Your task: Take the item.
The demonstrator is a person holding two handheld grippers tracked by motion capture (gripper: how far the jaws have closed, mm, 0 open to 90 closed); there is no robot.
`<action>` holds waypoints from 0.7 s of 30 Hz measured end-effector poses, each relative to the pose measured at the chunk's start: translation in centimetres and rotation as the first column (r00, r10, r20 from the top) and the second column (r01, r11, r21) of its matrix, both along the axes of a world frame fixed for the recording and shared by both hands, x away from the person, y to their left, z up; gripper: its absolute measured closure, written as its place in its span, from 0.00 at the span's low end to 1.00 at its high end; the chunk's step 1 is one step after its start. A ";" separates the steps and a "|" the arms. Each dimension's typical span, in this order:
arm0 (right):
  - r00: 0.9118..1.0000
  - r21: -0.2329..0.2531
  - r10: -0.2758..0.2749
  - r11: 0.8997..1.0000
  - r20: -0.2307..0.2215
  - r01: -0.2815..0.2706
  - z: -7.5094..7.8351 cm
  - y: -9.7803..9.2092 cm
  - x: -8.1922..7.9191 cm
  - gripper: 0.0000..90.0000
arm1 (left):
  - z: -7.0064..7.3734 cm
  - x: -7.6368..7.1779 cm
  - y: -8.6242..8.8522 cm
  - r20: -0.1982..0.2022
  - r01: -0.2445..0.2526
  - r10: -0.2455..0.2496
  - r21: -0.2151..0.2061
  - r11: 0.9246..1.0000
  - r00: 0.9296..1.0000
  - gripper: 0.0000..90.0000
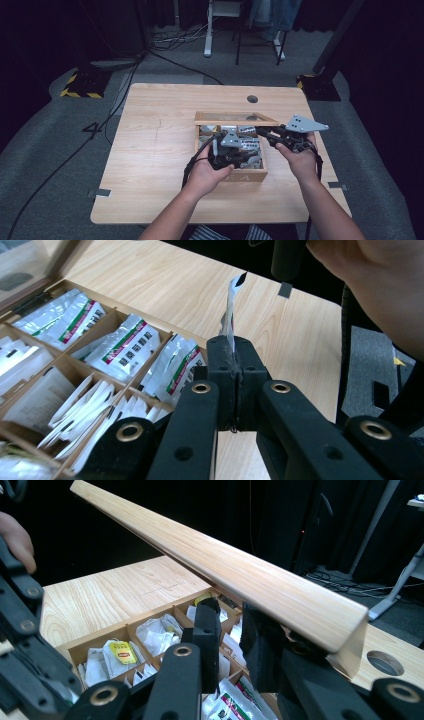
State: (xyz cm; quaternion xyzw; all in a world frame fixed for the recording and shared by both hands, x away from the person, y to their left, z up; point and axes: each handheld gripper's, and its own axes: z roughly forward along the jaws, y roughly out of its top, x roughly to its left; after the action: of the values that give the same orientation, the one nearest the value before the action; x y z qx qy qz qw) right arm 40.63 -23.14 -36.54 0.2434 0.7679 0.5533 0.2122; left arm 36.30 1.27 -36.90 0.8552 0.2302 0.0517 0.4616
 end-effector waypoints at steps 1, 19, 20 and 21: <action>1.000 0.000 0.000 1.000 0.000 0.000 0.0 0.0 0.0 0.87 | 0.0 0.0 0.2 0.001 -0.003 0.003 0.001 1.000 1.000 0.98; 1.000 -0.010 -0.006 1.000 -0.013 0.006 -0.3 0.1 0.2 0.85 | 0.5 -0.9 4.3 0.018 -0.087 0.087 0.001 0.996 0.996 0.98; 1.000 -0.012 -0.010 1.000 -0.016 0.010 -0.4 0.1 0.2 0.86 | 0.5 -0.9 4.3 0.018 -0.089 0.089 0.003 0.996 0.996 0.98; 1.000 -0.013 -0.010 1.000 -0.018 0.010 -0.5 0.1 0.3 0.86 | 0.5 -1.0 4.3 0.023 -0.090 0.090 0.009 0.996 0.996 0.99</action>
State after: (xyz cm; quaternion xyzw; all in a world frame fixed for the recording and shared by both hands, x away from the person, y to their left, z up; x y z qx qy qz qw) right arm 40.90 -23.06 -37.01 0.2509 0.7720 0.5451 0.2094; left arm 35.28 5.61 -36.41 0.8456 0.2633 0.0832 0.4569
